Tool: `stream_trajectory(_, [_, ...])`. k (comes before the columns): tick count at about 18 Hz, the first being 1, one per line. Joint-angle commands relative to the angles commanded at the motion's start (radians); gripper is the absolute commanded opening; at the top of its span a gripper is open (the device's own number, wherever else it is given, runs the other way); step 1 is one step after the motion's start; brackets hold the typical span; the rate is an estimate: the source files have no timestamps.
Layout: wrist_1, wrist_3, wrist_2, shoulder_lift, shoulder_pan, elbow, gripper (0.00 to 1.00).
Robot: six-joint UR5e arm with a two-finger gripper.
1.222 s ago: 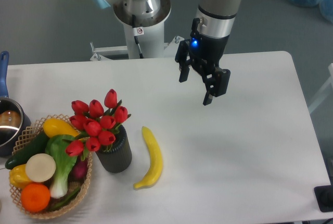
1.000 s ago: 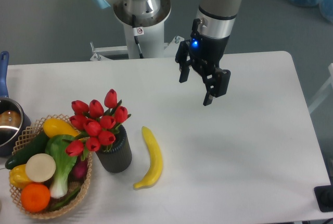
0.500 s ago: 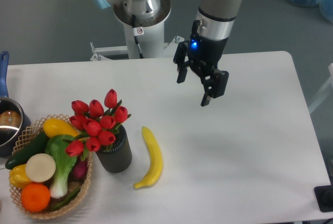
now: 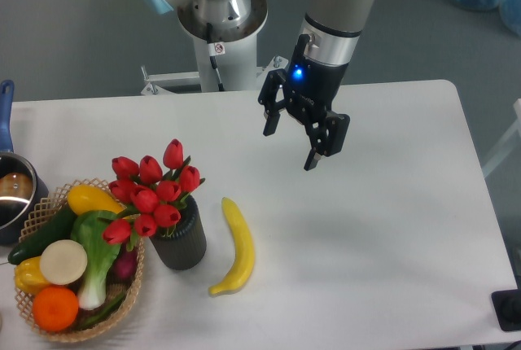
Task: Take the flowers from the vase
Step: 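Move the open gripper toward the red tulips in the black vase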
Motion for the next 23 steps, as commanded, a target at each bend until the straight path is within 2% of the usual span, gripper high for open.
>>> stream_trajectory(2, [0.021, -0.014, -0.006, 0.008, 0.002, -0.021, 1.0])
stream_trajectory(5, [0.147, -0.017, -0.092, 0.012, 0.009, -0.115, 1.0])
stream_trajectory(6, [0.162, -0.012, -0.098, 0.014, 0.009, -0.138, 1.0])
stream_trajectory(12, [0.163, -0.018, -0.115, 0.02, 0.003, -0.175, 1.0])
stream_trajectory(16, [0.164, -0.087, -0.28, 0.02, 0.003, -0.221, 1.0])
stream_trajectory(23, [0.169, -0.118, -0.406, 0.008, -0.006, -0.264, 1.0])
